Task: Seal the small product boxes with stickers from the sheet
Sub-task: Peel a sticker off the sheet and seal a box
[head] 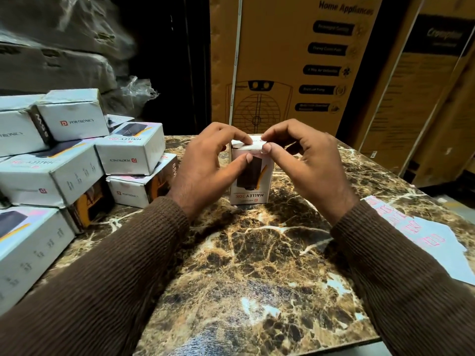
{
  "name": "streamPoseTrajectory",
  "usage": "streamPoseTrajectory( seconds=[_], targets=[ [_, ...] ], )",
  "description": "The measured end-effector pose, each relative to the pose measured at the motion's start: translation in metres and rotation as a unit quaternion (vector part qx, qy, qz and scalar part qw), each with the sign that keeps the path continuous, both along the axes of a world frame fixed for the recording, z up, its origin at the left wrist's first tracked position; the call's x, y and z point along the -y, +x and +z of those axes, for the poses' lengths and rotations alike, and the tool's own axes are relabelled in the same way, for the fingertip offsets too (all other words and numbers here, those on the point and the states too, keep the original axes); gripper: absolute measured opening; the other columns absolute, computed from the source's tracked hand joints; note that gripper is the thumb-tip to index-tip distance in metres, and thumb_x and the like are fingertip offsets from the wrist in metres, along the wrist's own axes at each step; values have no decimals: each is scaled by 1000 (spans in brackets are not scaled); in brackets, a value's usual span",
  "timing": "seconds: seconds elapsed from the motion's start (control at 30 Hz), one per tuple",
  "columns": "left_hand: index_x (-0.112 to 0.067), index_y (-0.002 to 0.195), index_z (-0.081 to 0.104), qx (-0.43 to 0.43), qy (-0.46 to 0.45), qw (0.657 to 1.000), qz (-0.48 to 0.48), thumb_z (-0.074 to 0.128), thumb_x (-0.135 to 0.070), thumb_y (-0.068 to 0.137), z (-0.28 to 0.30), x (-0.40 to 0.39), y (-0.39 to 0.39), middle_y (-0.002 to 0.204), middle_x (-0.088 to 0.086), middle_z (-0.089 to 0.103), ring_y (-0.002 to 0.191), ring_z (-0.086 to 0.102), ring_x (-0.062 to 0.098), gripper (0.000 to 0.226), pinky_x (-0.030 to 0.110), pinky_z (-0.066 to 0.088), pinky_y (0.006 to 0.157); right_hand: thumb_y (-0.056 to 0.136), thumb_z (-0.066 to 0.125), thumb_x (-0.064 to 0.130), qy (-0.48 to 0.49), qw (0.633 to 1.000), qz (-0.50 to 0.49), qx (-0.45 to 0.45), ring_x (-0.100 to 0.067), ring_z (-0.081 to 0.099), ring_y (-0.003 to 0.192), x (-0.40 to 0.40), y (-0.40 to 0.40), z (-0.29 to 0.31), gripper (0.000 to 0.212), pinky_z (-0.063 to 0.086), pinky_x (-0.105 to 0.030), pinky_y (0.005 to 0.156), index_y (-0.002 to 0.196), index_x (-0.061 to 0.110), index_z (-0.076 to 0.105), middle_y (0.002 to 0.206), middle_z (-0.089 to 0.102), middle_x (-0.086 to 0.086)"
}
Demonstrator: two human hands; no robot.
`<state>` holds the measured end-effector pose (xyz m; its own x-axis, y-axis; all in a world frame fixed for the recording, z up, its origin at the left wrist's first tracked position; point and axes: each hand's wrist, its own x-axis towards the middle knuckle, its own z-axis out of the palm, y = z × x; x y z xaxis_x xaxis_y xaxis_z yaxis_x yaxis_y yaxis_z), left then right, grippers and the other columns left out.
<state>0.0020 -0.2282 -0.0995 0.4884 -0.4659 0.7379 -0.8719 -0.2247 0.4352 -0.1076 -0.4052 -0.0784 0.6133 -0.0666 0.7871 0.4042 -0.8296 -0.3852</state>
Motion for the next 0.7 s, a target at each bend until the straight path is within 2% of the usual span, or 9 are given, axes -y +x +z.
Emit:
streamPoseTrajectory(
  seconds=[0.13, 0.27, 0.57, 0.7],
  targets=[
    [-21, 115, 73, -15, -10, 1000, -4, 69, -37, 94, -1, 1, 2, 120, -6, 66, 116, 61, 11, 27, 46, 56, 96, 98, 70, 13, -11, 1000, -4, 2, -13, 64, 95, 0, 5, -3, 7, 55, -32, 79, 102, 12, 75, 101, 69, 1],
    [-21, 114, 74, -22, -20, 1000, -6, 70, -40, 93, 0, 1, 2, 120, -7, 66, 115, 60, 9, 29, 43, 55, 97, 97, 71, 17, -7, 1000, -13, -16, -13, 60, 103, -2, 12, -5, 6, 53, -33, 88, 101, 14, 75, 106, 64, 1],
    [-22, 112, 75, -18, -23, 999, -15, 72, -39, 92, 1, 1, 4, 121, -7, 63, 117, 58, 6, 26, 34, 54, 99, 98, 71, 19, -7, 999, -28, -16, -6, 61, 98, -1, 17, -6, 6, 50, -20, 84, 100, 16, 75, 102, 66, 4],
    [-21, 112, 75, -14, -23, 1000, -15, 73, -38, 93, 1, 1, 3, 121, -6, 63, 117, 59, 6, 25, 35, 54, 98, 98, 70, 21, -6, 999, -33, -16, -8, 61, 98, -1, 20, -7, 7, 51, -26, 85, 100, 17, 75, 102, 66, 6]
  ],
)
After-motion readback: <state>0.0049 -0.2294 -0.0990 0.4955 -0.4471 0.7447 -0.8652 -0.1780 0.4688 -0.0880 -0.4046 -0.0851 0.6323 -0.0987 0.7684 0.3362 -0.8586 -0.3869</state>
